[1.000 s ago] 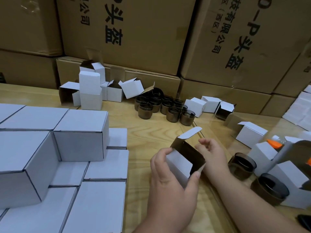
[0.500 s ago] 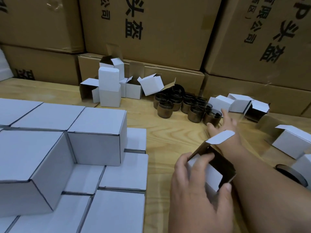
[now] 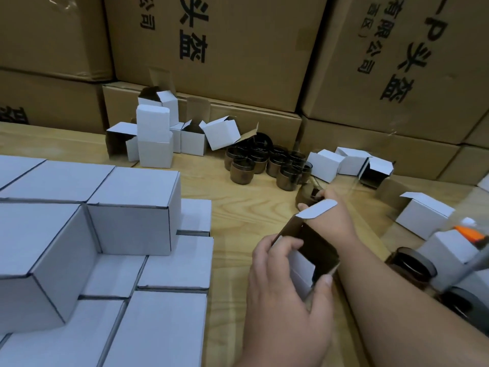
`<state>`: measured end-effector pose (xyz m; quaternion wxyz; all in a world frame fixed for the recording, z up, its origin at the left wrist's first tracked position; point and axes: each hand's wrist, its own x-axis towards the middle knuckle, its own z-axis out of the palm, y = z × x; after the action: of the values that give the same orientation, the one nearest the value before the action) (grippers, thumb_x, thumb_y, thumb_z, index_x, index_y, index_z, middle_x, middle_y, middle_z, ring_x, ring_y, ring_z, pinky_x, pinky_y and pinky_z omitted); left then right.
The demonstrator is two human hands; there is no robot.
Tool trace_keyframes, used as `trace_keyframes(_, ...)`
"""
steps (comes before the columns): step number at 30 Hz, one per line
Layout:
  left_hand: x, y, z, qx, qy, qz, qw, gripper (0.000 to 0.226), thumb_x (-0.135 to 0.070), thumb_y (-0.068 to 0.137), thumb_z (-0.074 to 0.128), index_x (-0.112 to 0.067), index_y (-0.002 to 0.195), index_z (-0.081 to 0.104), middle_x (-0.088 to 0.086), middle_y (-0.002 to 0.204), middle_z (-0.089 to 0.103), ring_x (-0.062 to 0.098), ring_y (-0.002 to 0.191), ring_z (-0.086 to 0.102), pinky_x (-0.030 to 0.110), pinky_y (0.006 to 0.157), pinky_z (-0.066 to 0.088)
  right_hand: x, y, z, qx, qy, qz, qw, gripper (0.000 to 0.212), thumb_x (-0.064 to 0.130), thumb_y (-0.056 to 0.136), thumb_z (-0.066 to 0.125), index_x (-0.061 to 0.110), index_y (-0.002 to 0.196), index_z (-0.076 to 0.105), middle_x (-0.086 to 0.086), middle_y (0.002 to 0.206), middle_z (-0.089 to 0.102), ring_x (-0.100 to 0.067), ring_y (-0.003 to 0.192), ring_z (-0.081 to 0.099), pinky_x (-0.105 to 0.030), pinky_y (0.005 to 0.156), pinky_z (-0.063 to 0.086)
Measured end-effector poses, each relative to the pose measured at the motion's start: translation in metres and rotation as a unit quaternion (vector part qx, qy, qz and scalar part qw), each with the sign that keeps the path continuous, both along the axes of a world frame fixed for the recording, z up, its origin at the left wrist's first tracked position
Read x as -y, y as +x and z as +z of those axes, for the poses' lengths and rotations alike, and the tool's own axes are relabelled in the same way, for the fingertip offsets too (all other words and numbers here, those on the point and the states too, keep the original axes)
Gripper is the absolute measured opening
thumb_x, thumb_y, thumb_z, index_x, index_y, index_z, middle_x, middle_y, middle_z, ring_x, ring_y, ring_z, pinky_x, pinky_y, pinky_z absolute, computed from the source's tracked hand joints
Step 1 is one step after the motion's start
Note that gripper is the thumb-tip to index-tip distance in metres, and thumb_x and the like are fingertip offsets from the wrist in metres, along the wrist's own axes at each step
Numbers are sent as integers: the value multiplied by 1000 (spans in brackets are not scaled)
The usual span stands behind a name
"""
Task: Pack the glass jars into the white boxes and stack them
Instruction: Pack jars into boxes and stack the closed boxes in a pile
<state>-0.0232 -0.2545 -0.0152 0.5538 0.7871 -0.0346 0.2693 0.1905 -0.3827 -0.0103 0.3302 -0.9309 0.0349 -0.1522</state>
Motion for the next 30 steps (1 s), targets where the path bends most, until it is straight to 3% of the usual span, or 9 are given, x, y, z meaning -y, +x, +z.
trace_keyframes(8, -4, -1, 4, -37, -40, -31, 998, 56, -59, 75, 62, -70, 115, 25, -50, 126, 27, -9, 121, 44, 22, 87, 43, 6, -79, 1, 51, 170, -1, 984, 31, 42, 81, 82, 37, 92, 53, 14, 98, 64, -6, 90, 61, -24, 63, 43)
trace_keyframes(14, -4, -1, 4, -58, -54, -22, 997, 56, -72, 67, 56, -70, 113, 23, -33, 115, 46, -3, 108, 53, 15, 73, 42, 5, -144, 1, 122, 390, -22, 912, 16, 42, 87, 75, 42, 97, 62, 5, 100, 72, -17, 92, 72, -40, 74, 61)
trace_keyframes(16, -4, -1, 3, -65, -55, -20, 996, 58, -68, 70, 63, -69, 113, 24, -31, 113, 47, -2, 105, 54, 14, 71, 40, 0, -159, 5, 157, 422, -23, 892, 18, 36, 90, 72, 42, 101, 59, 1, 104, 71, -20, 91, 73, -35, 69, 61)
trace_keyframes(18, -4, 0, 2, -67, -49, -18, 996, 62, -55, 79, 73, -69, 113, 24, -32, 113, 47, -1, 105, 54, 13, 70, 40, -6, -169, 13, 214, 421, -15, 881, 24, 38, 85, 70, 40, 104, 55, -4, 108, 69, -20, 85, 74, -26, 63, 59)
trace_keyframes(21, -4, 1, 0, -70, -47, -19, 996, 64, -50, 81, 76, -68, 115, 24, -28, 116, 49, 6, 107, 56, 13, 72, 41, -15, -177, 25, 326, 346, 39, 879, 33, 39, 80, 65, 38, 109, 50, -9, 116, 64, -23, 91, 73, -31, 75, 60)
trace_keyframes(24, -4, 3, -1, -66, -50, -23, 996, 63, -53, 80, 75, -66, 115, 25, -19, 116, 54, 12, 105, 59, 17, 73, 43, -19, -182, 28, 416, 243, 128, 867, 36, 27, 81, 61, 24, 115, 51, 18, 116, 58, -1, 101, 62, -15, 84, 51)
trace_keyframes(26, -5, 3, -1, -60, -52, -28, 996, 61, -57, 79, 74, -66, 115, 25, -15, 114, 56, 15, 102, 61, 22, 72, 46, -21, -184, 26, 428, 210, 172, 862, 41, 24, 79, 62, 10, 115, 50, 22, 118, 54, 1, 104, 60, -13, 86, 48)
trace_keyframes(28, -5, 3, 0, -54, -59, -38, 996, 57, -63, 78, 69, -62, 115, 26, -11, 115, 59, 17, 99, 62, 30, 72, 51, -22, -184, 24, 415, 195, 200, 866, 44, 25, 78, 63, 7, 115, 50, 12, 119, 55, 0, 105, 59, -14, 87, 48)
trace_keyframes(30, -5, 3, 1, -55, -65, -42, 995, 55, -69, 74, 63, -62, 115, 27, -10, 115, 61, 17, 99, 63, 36, 74, 54, -22, -182, 21, 395, 193, 212, 873, 44, 27, 77, 64, 9, 115, 51, 17, 118, 56, 1, 103, 59, -13, 86, 48)
